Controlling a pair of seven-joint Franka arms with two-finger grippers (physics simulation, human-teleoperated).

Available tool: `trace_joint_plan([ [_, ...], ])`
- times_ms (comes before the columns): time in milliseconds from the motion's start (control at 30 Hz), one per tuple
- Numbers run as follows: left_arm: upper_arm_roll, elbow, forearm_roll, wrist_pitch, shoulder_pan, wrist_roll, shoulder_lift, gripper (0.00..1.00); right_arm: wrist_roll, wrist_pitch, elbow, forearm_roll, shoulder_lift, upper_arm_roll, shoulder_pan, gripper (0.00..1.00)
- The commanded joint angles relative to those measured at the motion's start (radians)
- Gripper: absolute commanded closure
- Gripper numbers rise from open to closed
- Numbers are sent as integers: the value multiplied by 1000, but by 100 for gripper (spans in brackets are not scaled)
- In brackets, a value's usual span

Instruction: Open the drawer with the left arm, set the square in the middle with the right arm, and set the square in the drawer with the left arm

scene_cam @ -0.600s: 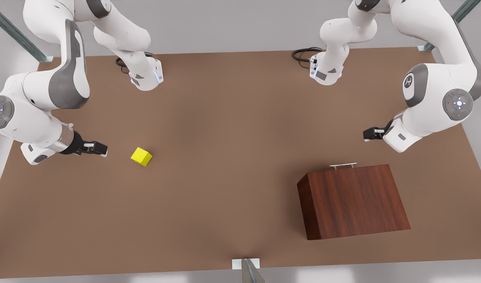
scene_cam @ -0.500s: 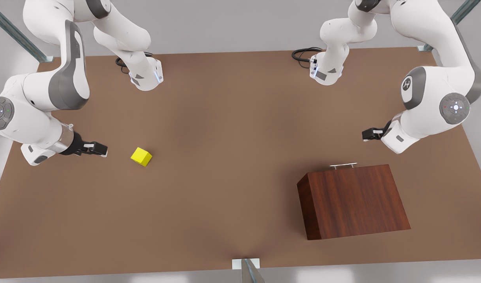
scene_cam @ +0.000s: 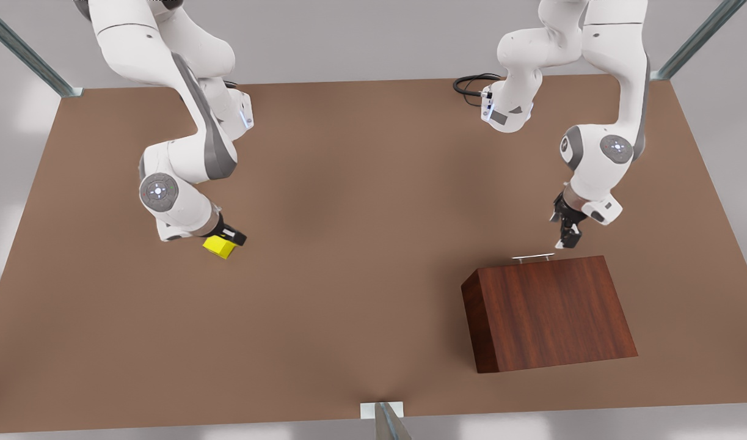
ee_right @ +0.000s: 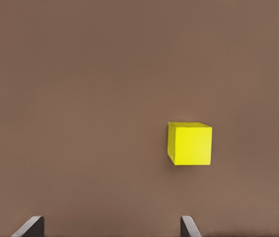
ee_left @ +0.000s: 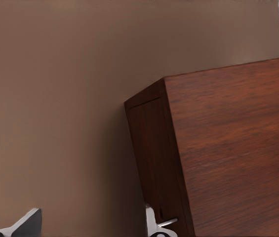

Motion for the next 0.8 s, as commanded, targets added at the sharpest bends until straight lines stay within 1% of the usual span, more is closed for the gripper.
trace_joint_plan([
  [0,1,-7,-2,14,-44,-3,0,0,0,21,-33,0,-1,0,-26,0],
  [33,0,-9,-2,14,-44,-4,0,0,-1,84,-87,0,-1,-6,-28,0],
  [67,0,-23,-2,25,-44,-4,2,0,-24,161,-148,-2,1,-8,-89,0],
  [133,0,-24,-2,25,-45,-4,5,0,-107,236,-209,-2,10,-6,-169,0],
  [200,0,-23,-2,27,-45,-4,11,0,-118,299,-240,-2,36,-6,-170,0],
  [267,0,-23,-2,43,-44,-4,25,0,-118,317,-234,-3,79,-8,-169,0],
  [300,0,-23,-2,54,-45,-4,31,0,-120,409,-251,-3,116,-8,-169,0],
  [400,0,-23,-2,54,-56,-4,31,0,-121,504,-282,-5,165,-8,-170,0],
  [600,0,-27,-3,82,-59,-13,40,0,-121,495,-305,-11,168,-8,-164,0],
  [767,1,-27,-5,145,-59,-46,72,0,-115,532,-292,-44,222,-8,-160,0],
])
